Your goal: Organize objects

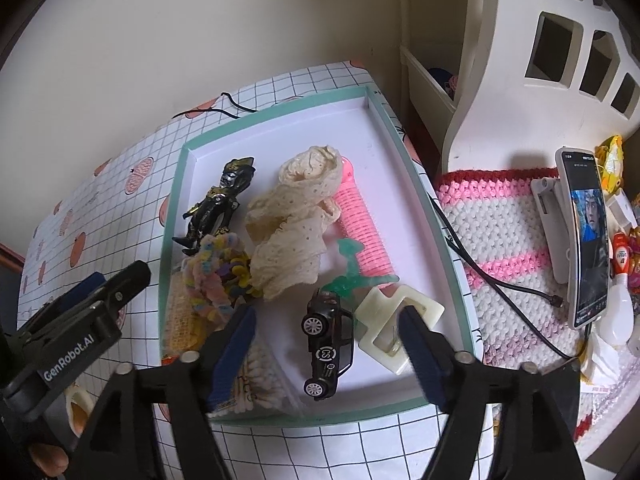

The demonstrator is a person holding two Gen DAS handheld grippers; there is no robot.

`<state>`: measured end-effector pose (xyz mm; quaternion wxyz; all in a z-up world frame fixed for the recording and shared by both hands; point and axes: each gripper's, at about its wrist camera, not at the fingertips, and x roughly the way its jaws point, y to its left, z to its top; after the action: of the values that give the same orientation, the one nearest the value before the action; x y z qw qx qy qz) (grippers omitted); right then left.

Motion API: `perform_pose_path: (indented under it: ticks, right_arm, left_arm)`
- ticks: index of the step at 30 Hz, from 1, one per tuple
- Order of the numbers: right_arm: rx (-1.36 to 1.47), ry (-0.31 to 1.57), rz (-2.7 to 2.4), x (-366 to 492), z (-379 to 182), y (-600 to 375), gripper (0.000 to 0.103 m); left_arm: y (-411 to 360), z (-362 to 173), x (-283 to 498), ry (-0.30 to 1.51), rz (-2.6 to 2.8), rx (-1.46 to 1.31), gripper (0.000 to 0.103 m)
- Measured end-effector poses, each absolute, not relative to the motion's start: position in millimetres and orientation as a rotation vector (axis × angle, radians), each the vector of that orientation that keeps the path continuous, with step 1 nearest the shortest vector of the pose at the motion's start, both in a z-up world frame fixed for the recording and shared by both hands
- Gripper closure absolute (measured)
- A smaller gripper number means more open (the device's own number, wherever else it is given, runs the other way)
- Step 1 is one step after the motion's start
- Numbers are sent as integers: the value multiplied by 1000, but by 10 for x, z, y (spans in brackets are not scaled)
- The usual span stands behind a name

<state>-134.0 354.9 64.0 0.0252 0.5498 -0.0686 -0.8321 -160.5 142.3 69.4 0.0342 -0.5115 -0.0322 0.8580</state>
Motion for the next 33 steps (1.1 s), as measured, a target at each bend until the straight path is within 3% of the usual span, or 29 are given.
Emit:
perform_pose_path:
  ticks: [2,5,12,14,15,33]
  right_arm:
    - [1697,-208,-2578,-1341,639,3550,18]
    - [1694,-212,-2583,-1340,641,3555,17]
    - [1676,-213,-2602,-1334,713,3548,1]
    - [1670,-214,-2610,-1332,742,3545,0]
    - [1668,-214,-2611,-1331,752,3538,0]
    - [1594,-201,-2661,-1242,1012,3445,0]
  left_arm:
    - [1388,677,-1612,-104,2652,-1586,21]
    - [1342,673,-1611,-109,2674,-1595,20]
    - [1281,665,-1614,-110,2702,-1613,16]
    - [1259,671,-1607,-116,2713,-1611,4]
    - [1249,676,-1602,-117,2721,-1606,2]
    - [1097,916,-1491,-163,2759,-1537,2]
